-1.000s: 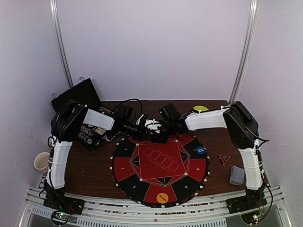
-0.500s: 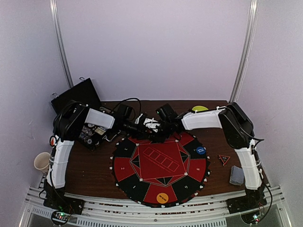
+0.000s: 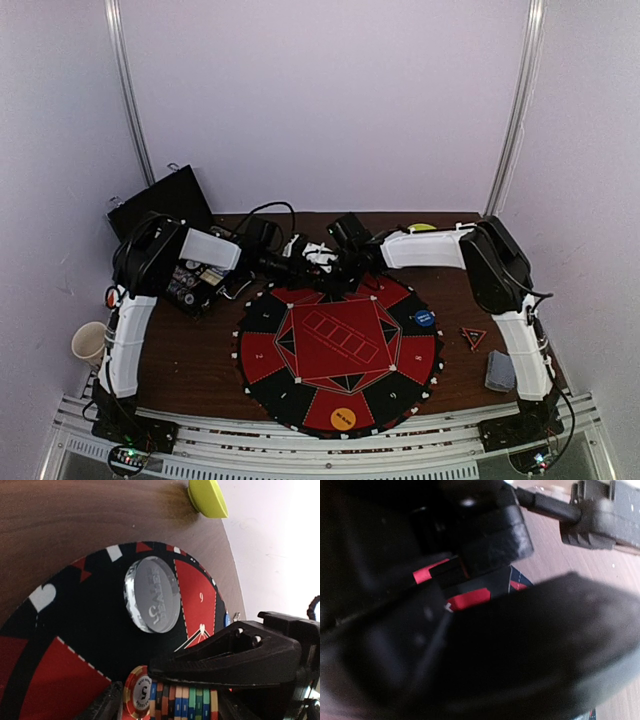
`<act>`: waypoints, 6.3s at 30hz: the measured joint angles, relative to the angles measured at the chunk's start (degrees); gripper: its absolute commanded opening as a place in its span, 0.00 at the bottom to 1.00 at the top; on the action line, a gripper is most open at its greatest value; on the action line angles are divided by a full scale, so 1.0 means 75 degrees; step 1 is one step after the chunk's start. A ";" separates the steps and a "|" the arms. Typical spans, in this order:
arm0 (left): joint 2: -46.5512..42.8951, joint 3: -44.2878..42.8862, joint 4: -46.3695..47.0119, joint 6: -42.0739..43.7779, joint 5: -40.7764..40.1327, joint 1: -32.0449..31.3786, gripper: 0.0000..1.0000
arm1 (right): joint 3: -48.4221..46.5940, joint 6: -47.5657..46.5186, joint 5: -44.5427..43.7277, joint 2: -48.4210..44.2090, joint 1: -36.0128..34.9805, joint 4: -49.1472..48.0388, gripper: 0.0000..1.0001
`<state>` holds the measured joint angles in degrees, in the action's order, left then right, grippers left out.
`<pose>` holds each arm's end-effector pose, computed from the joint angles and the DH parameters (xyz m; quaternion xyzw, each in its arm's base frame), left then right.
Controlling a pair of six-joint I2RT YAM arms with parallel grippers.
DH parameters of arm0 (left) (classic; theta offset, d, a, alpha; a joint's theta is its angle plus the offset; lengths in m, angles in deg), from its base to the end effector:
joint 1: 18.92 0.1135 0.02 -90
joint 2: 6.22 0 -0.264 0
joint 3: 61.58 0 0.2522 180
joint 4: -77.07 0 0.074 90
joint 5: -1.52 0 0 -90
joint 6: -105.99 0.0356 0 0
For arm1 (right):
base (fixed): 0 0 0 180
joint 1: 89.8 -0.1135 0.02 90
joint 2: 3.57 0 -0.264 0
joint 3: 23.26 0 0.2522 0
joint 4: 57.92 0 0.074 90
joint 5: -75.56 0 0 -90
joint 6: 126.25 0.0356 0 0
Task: Distribute texas hold em gaming equipment
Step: Pass from the left arm to the right, then place the poker chips pile in the small blind area, then move the pile of poker chips to the small blind area.
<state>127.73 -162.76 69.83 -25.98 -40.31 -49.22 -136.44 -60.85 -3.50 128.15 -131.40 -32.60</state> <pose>0.4098 -0.2702 0.1042 0.0874 0.8407 -0.5262 0.0934 0.3794 0.3459 0.1549 -0.5314 0.7468 0.1444 0.3728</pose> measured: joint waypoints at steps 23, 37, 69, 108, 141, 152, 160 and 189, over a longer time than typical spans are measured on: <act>0.0259 0.0259 0.1309 -0.0708 0.0134 0.0055 0.60 | -0.0396 0.0254 -0.0087 0.0210 0.0082 0.0589 0.00; -0.0082 0.0525 0.1040 0.0166 0.0035 -0.0160 0.68 | 0.0682 0.0216 -0.0041 -0.0557 0.0067 0.0463 0.00; -0.0702 -0.0434 -0.1728 0.2780 -0.1539 -0.0376 0.78 | 0.3806 0.0737 -0.0766 -0.2745 0.0915 0.0749 0.00; -0.0029 -0.2279 -0.5094 0.6685 -0.5097 -0.1740 0.64 | 0.5138 0.1827 -0.1384 -0.3739 0.1967 0.0557 0.69; 0.0017 -0.2124 -0.4468 0.6799 -0.3832 -0.2349 0.47 | 0.4470 0.2104 -0.0883 -0.4686 0.1824 0.1058 0.67; -0.2492 0.0050 -0.3631 0.5007 -0.3713 -0.0370 0.73 | 0.3786 0.2419 -0.0740 -0.4115 0.0385 0.0691 0.97; -0.2876 0.0898 -0.3497 0.4418 -0.4403 0.0099 0.77 | 0.2302 0.2844 -0.0775 -0.2002 -0.0417 0.0898 0.76; -0.2873 0.0924 -0.3483 0.4293 -0.4296 -0.0067 0.75 | 0.3045 0.2693 -0.2235 -0.2355 0.0458 0.1816 0.40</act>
<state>106.18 -155.83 43.71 6.21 -72.53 -49.73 -113.59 -40.65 -20.27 110.49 -127.97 -18.99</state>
